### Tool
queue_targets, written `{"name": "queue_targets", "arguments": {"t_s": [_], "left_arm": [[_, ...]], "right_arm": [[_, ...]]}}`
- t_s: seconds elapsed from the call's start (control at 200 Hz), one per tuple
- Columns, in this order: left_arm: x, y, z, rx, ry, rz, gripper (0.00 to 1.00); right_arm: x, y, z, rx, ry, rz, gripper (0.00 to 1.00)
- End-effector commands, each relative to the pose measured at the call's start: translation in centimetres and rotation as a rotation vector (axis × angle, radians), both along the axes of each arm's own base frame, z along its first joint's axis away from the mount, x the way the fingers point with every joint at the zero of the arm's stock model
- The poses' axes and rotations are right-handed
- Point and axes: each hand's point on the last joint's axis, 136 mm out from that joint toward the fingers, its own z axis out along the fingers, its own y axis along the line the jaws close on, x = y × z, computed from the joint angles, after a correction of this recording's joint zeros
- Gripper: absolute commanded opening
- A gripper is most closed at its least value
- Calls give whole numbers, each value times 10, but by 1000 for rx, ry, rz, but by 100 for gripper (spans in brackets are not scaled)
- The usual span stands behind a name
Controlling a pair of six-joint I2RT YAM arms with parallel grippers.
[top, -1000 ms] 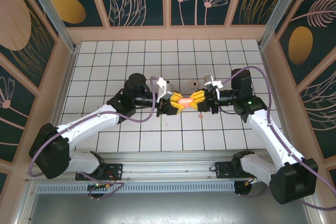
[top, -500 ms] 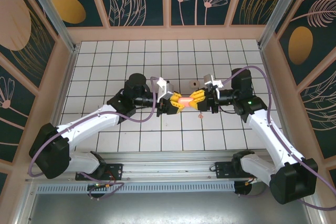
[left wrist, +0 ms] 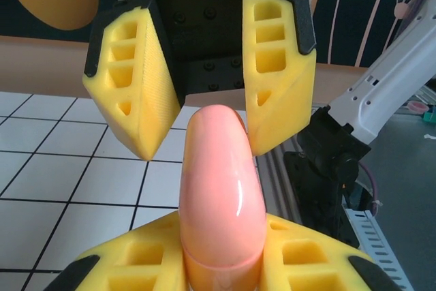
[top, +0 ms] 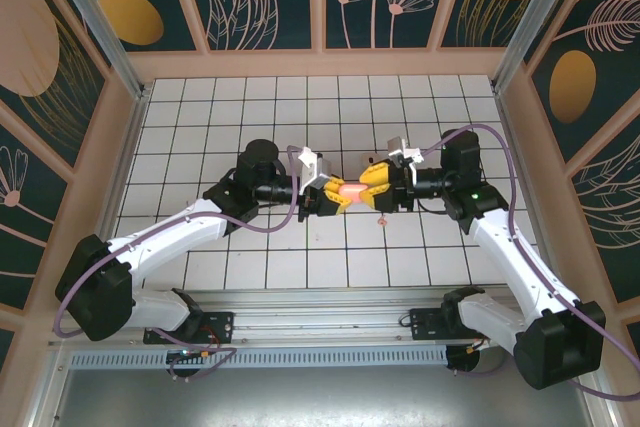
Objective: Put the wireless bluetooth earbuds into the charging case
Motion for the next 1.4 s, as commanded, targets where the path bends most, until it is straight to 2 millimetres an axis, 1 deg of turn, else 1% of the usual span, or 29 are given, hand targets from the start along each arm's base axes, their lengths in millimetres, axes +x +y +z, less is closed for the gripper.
{"name": "queue_targets", "arguments": {"t_s": [0.0,0.155,0.405,0.54,0.601,0.666,0.826,0.966,1.096,1.201,1.276,1.396], "left_arm": [[-5,-1,9,-16,-37,-26,22],[-6,3,6,-15,-41,-14,22],[-2,4,1,5,-68,12,22],[2,0,-3,1,-54,17,22],[6,0,-5,1,-46,34,22],[10,0,-13,11,-45,61,22],[25,6,-25,-3,2,123,22],[37,14,-37,-16,48,166,22],[47,25,-51,-38,106,205,22],[51,31,-60,-41,133,235,21],[54,36,-66,-50,147,262,21],[56,41,-75,-66,175,290,21]], "right_arm": [[18,1,2,4,-2,-88,44],[33,-1,-4,-6,21,-167,44],[42,-1,-8,2,64,-210,45],[42,-2,-5,5,73,-219,46],[43,-3,-4,2,74,-231,48],[43,-4,-4,-3,76,-248,49],[46,-6,-1,-2,97,-278,50],[58,-11,-2,-21,146,-358,50],[77,-21,-13,-84,233,-488,49],[91,-33,-32,-158,334,-609,49],[96,-39,-49,-212,410,-668,48],[96,-49,-75,-296,531,-742,47]]}}
